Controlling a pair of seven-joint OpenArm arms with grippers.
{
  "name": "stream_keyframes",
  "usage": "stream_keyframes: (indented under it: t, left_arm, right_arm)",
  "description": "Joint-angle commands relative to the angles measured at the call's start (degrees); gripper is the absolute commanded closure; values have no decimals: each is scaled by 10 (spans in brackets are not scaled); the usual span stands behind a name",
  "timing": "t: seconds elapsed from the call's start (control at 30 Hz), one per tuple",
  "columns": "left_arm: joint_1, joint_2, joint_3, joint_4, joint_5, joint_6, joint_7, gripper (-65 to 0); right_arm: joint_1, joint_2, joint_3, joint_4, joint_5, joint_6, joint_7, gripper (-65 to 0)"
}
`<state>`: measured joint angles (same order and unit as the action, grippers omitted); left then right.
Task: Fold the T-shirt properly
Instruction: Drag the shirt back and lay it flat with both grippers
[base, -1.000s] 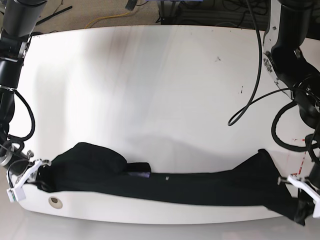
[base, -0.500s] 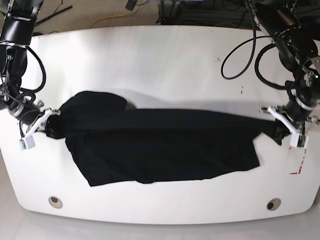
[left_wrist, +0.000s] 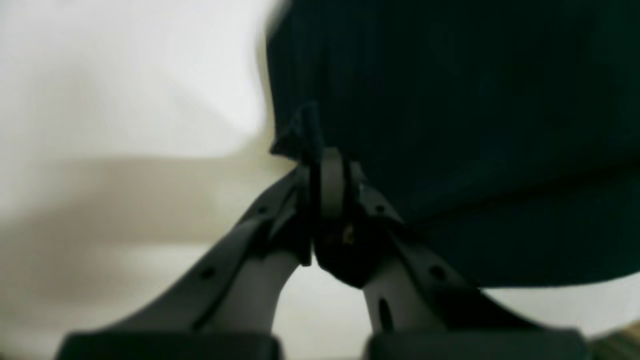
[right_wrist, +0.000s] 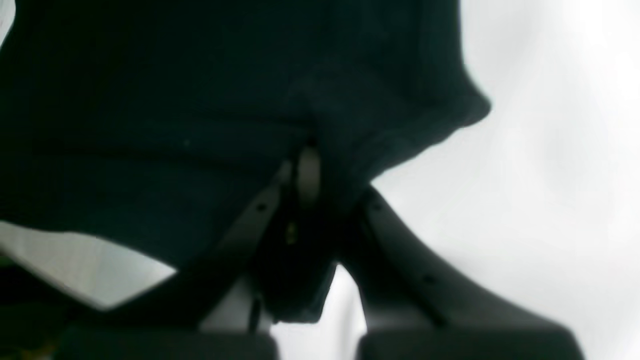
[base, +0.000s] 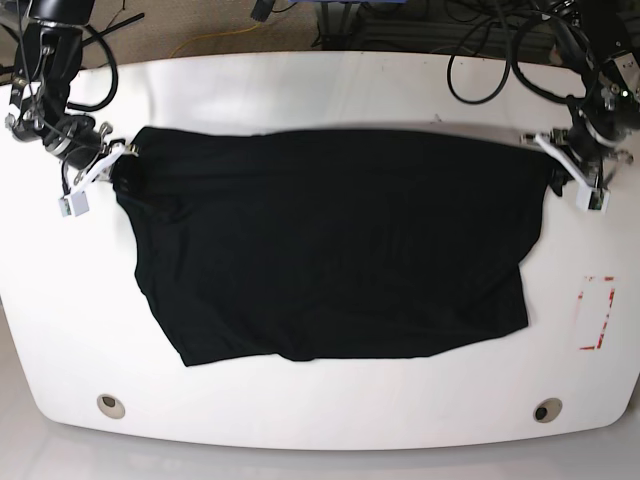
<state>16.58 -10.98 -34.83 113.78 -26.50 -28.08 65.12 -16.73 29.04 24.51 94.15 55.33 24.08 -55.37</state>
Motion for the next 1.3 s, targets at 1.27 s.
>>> stream_keyframes:
  t: [1.27]
  left_arm:
    - [69,12,-71,10,-5,-1,-8,-1]
  right_arm:
    - [-128,-97,57,66,3,-1,-23,-165]
